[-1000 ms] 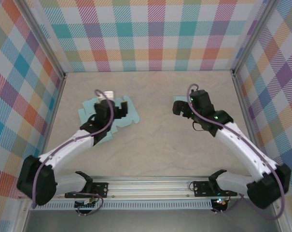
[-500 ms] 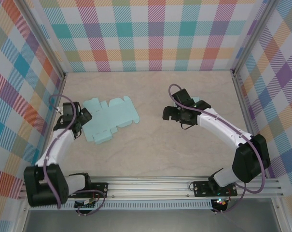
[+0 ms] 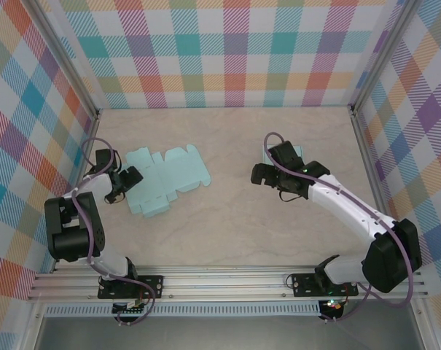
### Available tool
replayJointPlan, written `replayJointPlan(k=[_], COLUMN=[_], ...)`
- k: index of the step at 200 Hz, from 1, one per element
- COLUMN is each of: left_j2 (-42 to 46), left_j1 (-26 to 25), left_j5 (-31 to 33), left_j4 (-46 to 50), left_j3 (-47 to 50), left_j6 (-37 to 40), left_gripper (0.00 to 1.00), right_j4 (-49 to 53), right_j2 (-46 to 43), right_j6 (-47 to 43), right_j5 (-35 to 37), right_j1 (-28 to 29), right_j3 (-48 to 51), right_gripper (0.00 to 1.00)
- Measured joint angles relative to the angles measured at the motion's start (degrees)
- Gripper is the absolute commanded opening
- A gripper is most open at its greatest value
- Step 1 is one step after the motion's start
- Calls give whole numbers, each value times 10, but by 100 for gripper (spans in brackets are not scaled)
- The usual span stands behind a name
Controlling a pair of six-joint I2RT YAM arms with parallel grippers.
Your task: Fold the paper box
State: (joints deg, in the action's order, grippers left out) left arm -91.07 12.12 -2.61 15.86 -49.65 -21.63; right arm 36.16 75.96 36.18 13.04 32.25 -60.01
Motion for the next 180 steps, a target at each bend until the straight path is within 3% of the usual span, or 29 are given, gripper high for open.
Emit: replayJointPlan(k=[43, 62, 79, 92, 99, 110, 128, 144, 180], left_j2=[-36, -36, -29, -14, -5, 11, 46, 83, 159], left_j1=[0, -5, -14, -28, -37, -56, -90, -131, -291], left_j5=[-88, -118, -129, -135, -137, -141, -143, -131, -59], left_j4=[-53, -75, -92, -101, -104, -116, -139, -158, -184], left_j3=[3, 14, 30, 47, 56, 74, 110, 144, 182], left_j6=[-7, -16, -27, -40, -45, -55, -88, -120, -189], left_gripper=[60, 57, 46, 31, 29, 17, 6, 4, 4], right_j4=[-1, -7, -15, -21, -23, -27, -40, -47, -64], right_j2=[0, -1, -1, 0, 0, 1, 3, 4, 4], right_j6=[-22, -29, -33, -32, -31, -26, -17, -3, 33], right_j5=[3, -6, -19, -26, -30, -35, -48, -55, -65], right_j1=[0, 0, 0, 0, 0, 0, 0, 0, 0], right_j3=[4, 4, 4, 4, 4, 5, 12, 24, 61], right_gripper=[100, 100, 99, 100, 100, 100, 100, 100, 100])
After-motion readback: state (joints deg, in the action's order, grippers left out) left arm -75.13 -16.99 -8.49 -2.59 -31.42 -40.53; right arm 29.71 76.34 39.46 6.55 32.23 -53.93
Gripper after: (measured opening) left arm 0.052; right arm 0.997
